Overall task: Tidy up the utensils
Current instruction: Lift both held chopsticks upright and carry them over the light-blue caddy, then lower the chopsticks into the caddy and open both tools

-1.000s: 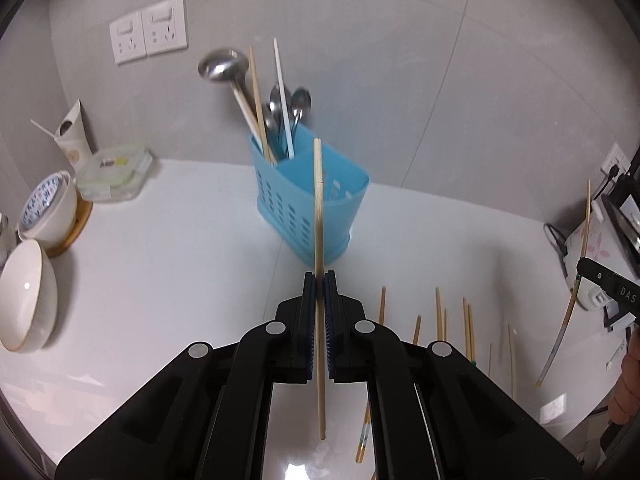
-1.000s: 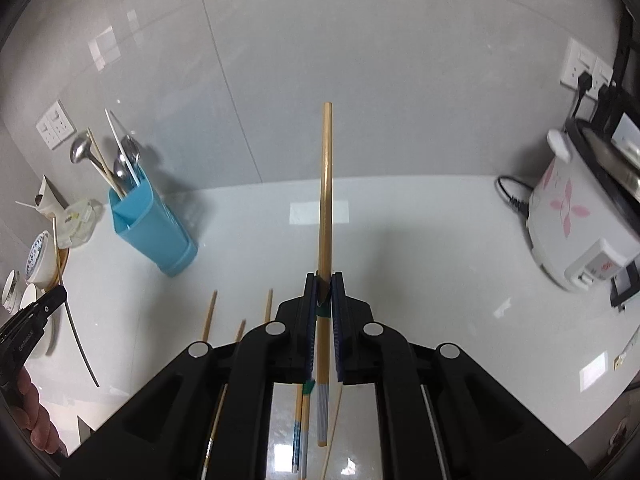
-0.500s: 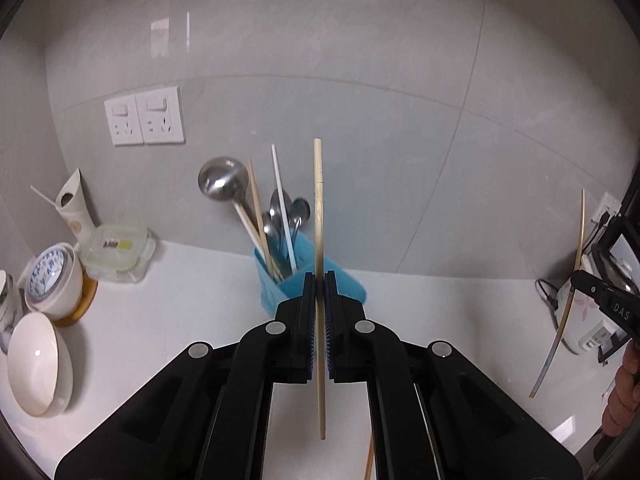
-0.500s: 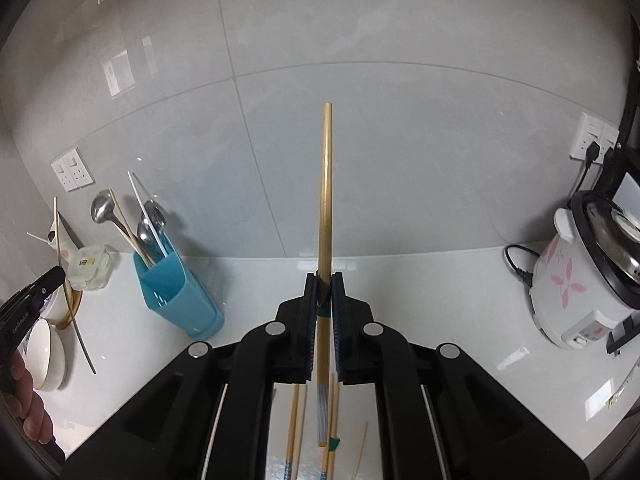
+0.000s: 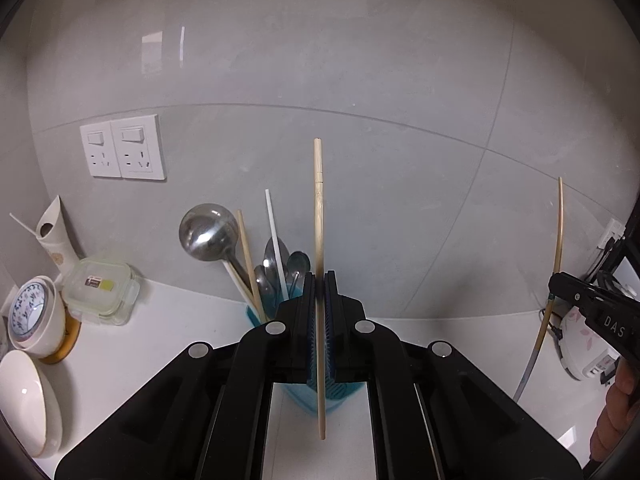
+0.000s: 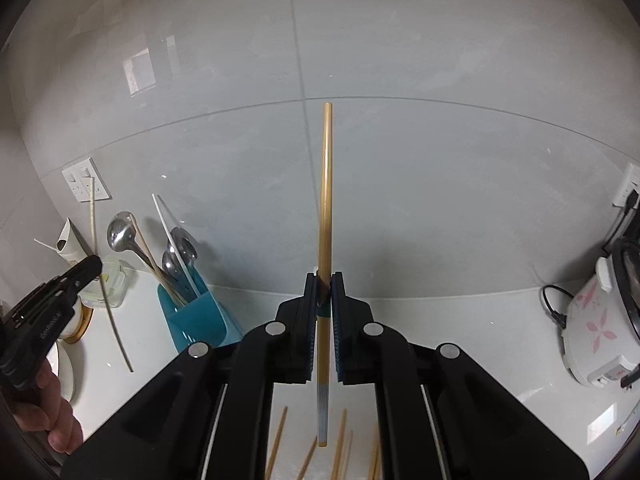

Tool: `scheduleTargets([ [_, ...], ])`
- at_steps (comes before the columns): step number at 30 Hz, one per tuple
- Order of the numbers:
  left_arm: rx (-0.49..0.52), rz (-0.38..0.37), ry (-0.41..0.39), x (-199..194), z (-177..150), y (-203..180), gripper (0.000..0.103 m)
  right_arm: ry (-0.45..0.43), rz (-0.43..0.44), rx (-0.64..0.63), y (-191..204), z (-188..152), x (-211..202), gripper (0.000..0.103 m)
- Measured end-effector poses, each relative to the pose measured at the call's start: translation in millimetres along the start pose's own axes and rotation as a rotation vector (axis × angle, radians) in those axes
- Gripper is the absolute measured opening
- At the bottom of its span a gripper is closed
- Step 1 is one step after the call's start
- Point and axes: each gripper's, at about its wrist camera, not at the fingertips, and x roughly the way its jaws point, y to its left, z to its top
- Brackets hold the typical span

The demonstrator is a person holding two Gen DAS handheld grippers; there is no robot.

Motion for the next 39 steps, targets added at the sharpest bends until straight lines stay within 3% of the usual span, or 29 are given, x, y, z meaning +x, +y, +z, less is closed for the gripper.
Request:
scheduleTargets([
  [12,-0.003,-0.01,0.059,73,0,7,0.004,0.042,0.029,-0.033,36,8,58,0.006],
  [21,0.008,-0.001,0.111,100,-6,7,0.007,0.083,0.045,-0.037,41,4,82,0.006],
  [23,0.003,0.005,0.128,100,-7,10,0.016,0.084,0.049,-0.038,43,5,83,0.006],
  [25,0.001,0.018,0.132,96,-8,12,0.037,0.085,0.053,-0.041,45,6,85,0.006],
  [29,0.006,0.04,0.155,87,-7,15,0.053,0.076,0.066,-0.041,46,11,85,0.007],
  [30,0.009,0.049,0.164,85,-7,17,0.061,0.072,0.07,-0.04,47,13,85,0.007],
  [39,-0.026,0.099,0.195,55,-4,45,0.088,-0.008,0.149,-0.019,61,35,76,0.007],
])
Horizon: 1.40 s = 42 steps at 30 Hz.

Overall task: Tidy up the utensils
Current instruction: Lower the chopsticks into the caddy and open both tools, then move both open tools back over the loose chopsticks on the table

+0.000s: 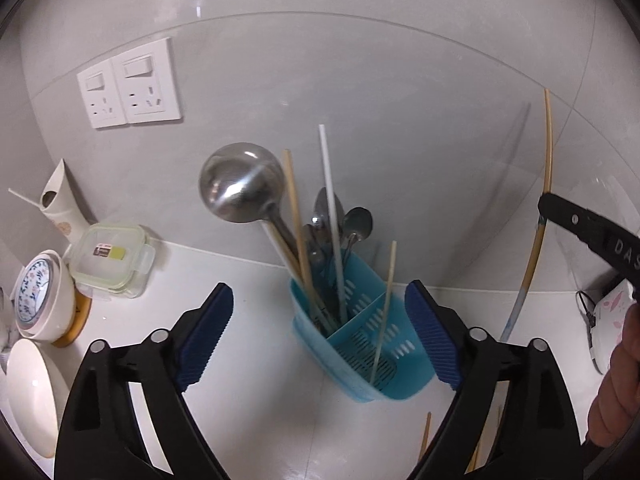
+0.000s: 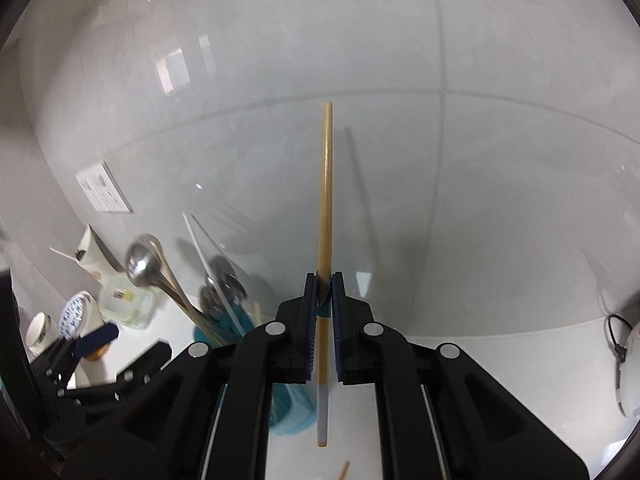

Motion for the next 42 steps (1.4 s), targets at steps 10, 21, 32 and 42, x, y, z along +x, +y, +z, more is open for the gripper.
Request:
scheduleTargets([
  [10,-0.028,0.039,0.012,-7,-1,27,0.097,-0.057,0.092,-0.035,34,8,6,0.007],
  [21,-0.052,0.057,0.032,-3,-12,48,0.097,-0.023,0.099,-0.094,63,-17,35,0.007],
  [32,-0.056,0.048,0.031,-4,-13,46,0.097,-0.001,0.074,-0.098,61,-32,34,0.052],
  [42,-0.039,0.037,0.021,-12,-16,36,0.097,-0.017,-0.005,-0.07,35,-37,5,0.095],
])
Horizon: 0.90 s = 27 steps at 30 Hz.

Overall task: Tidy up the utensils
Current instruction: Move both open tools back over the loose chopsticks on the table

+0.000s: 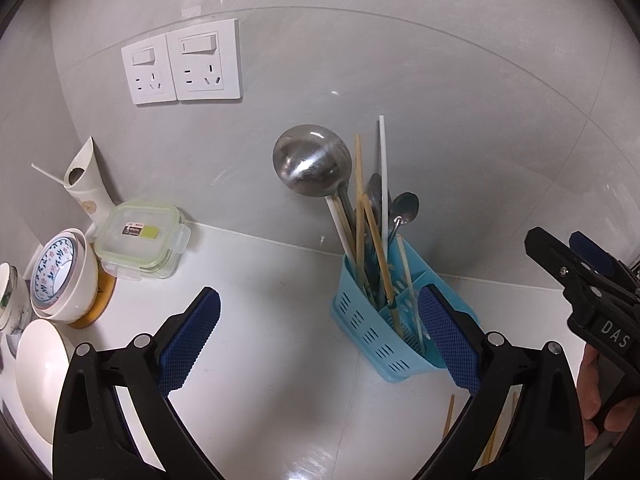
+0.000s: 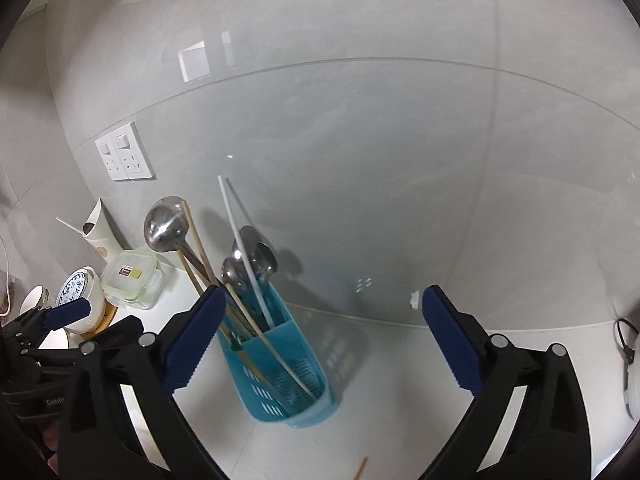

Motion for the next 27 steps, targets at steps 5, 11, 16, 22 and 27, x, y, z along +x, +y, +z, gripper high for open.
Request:
scheduleTargets([
  [5,0.006,-0.003,-0.004,-7,-2,-5,0.097,0.004,-0.039,0.013,-11,-5,-12,0.095],
  [11,0.048,-0.026,0.019,-15,-7,-18,0.097,0.027,-0.061,0.0,-21,-15,-27,0.095],
  [16,0.071,-0.042,0.024,-23,-14,-31,0.097,0.043,-0.105,0.005,-34,-23,-42,0.095],
  [22,0.104,-0.069,0.038,-30,-28,-50,0.097,0.062,-0.143,0.043,-57,-40,-61,0.095],
  [27,0.131,-0.096,0.049,-35,-41,-66,0.097,0.071,-0.174,0.066,-72,-57,-76,0.095],
])
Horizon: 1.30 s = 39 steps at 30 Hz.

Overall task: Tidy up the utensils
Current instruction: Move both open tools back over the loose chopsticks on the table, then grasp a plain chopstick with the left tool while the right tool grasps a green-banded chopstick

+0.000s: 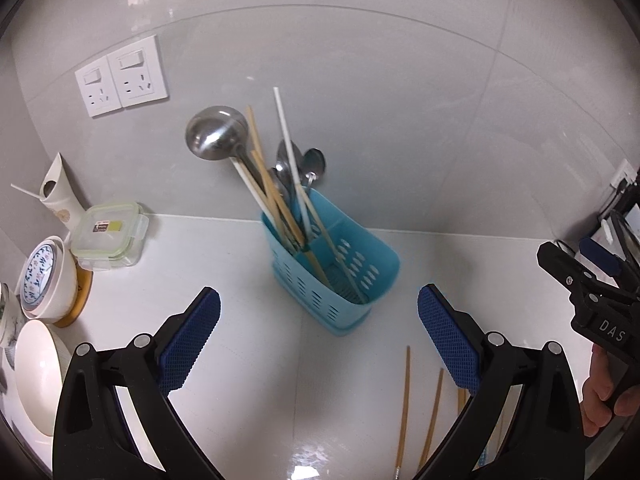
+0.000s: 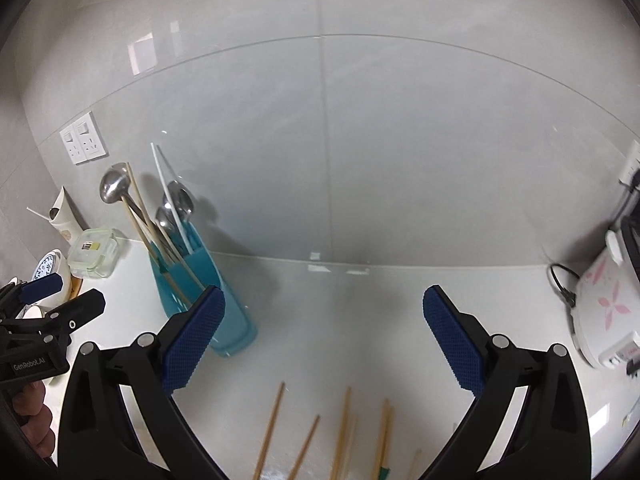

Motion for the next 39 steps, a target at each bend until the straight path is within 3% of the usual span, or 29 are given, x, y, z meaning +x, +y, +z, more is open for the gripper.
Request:
scheduleTargets([
  [12,0.059,-0.039,0.086,13,-41,-41,0.097,0.074,-0.055,0.038,-36,-58,-14,0.095],
  [25,0.091,-0.057,0.252,61,-106,-68,0.097,0.258,-0.084,0.091,-65,-127,15,0.095],
  [39,0.104,-0.047,0.381,105,-158,-82,0.094,0.483,-0.085,0.067,-76,-188,46,0.058],
])
